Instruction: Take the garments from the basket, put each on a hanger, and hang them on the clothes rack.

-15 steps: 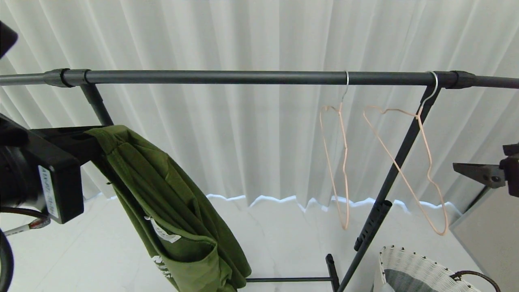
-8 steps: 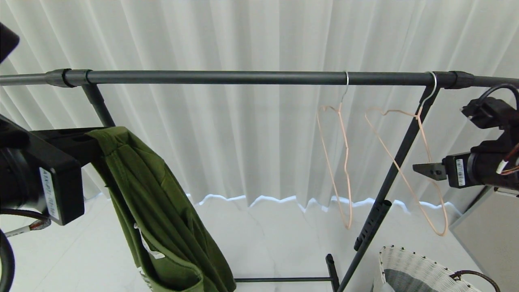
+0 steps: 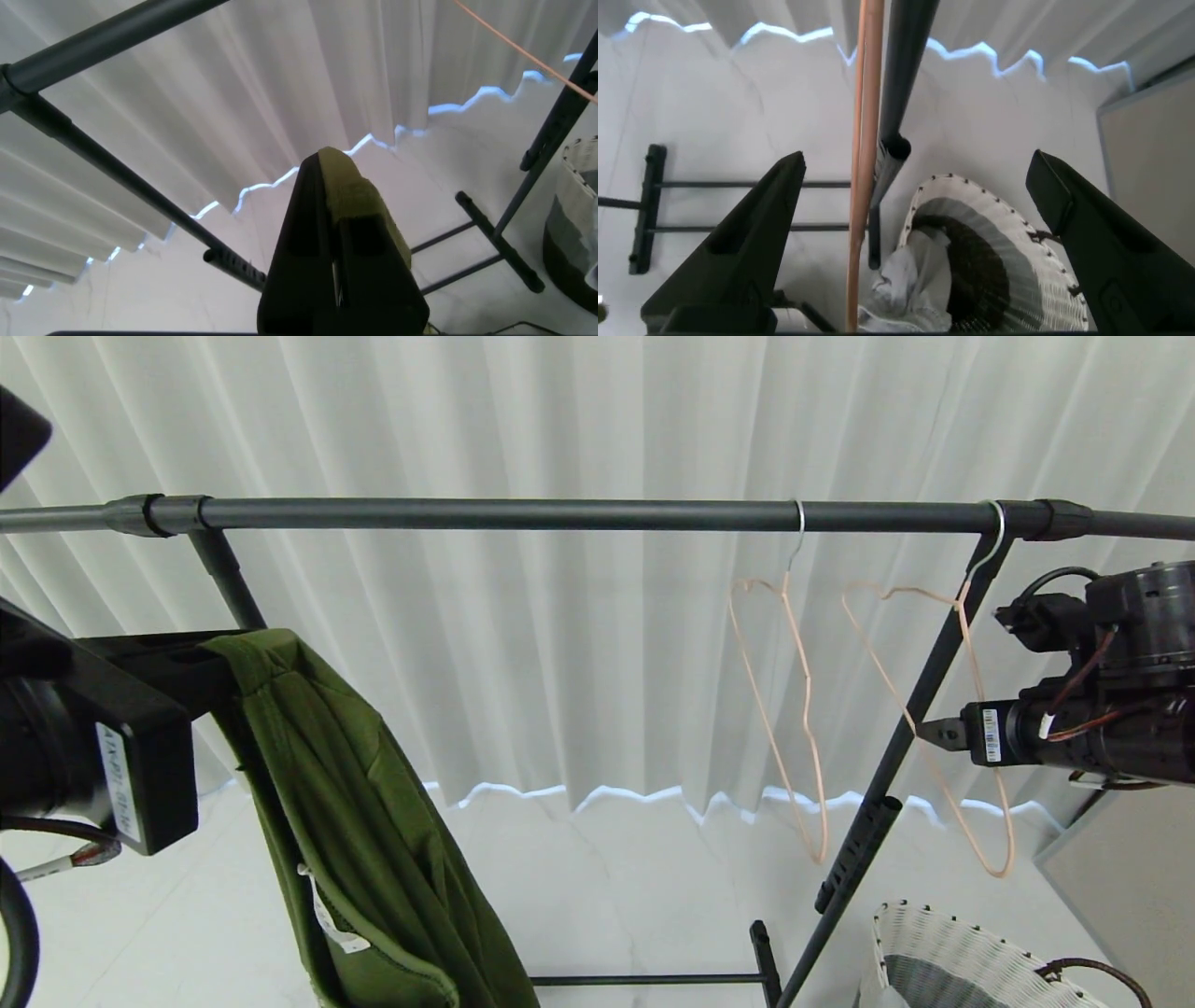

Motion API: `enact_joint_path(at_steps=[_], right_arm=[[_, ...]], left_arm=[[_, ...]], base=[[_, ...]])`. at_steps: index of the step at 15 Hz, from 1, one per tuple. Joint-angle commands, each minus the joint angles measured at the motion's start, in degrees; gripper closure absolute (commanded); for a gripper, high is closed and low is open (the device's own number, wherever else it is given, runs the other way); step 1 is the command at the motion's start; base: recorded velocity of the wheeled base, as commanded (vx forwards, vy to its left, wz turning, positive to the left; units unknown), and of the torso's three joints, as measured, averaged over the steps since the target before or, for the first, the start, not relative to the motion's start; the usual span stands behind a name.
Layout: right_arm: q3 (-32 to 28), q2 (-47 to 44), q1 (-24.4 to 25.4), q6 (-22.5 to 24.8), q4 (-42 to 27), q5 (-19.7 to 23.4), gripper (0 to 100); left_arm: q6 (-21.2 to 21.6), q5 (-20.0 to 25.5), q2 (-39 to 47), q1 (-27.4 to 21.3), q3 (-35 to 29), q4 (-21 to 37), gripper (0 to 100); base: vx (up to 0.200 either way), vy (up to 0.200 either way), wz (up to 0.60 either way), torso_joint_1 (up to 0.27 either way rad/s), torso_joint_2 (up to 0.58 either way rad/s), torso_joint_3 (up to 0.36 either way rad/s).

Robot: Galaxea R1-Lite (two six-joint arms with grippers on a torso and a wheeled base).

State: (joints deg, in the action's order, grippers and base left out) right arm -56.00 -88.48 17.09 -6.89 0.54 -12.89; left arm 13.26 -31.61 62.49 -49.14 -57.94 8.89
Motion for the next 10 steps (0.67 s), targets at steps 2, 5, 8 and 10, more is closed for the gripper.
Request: enact_joint_path(at_steps=[2, 5, 8, 10], right_arm=[[0.02, -0.99, 0.05, -0.76, 0.87, -0.03, 0], [-0.07, -1.96, 0.14, -1.46, 2.10, -0.03, 0], [-0.07, -2.49, 0.05, -1.46, 2.45, -0.03, 0], [-0.07, -2.58, 0.05, -1.46, 2.45, -0.03, 100]], left_arm=[[0.01, -0.03, 0.18, 0.01, 0.02, -0.01, 100], [0.01, -0.03, 0.09, 0.01, 0.02, -0.10, 100], [-0.08, -0.03, 0.09, 0.01, 0.02, -0.01, 100], [-0.08, -0.03, 0.00, 0.01, 0.11, -0.10, 100]], base=[[0.000, 0.000, 0.00, 0.000, 0.00, 0.000], [0.000, 0.000, 0.00, 0.000, 0.00, 0.000], [0.000, 0.000, 0.00, 0.000, 0.00, 0.000], [0.000, 0.000, 0.00, 0.000, 0.00, 0.000]])
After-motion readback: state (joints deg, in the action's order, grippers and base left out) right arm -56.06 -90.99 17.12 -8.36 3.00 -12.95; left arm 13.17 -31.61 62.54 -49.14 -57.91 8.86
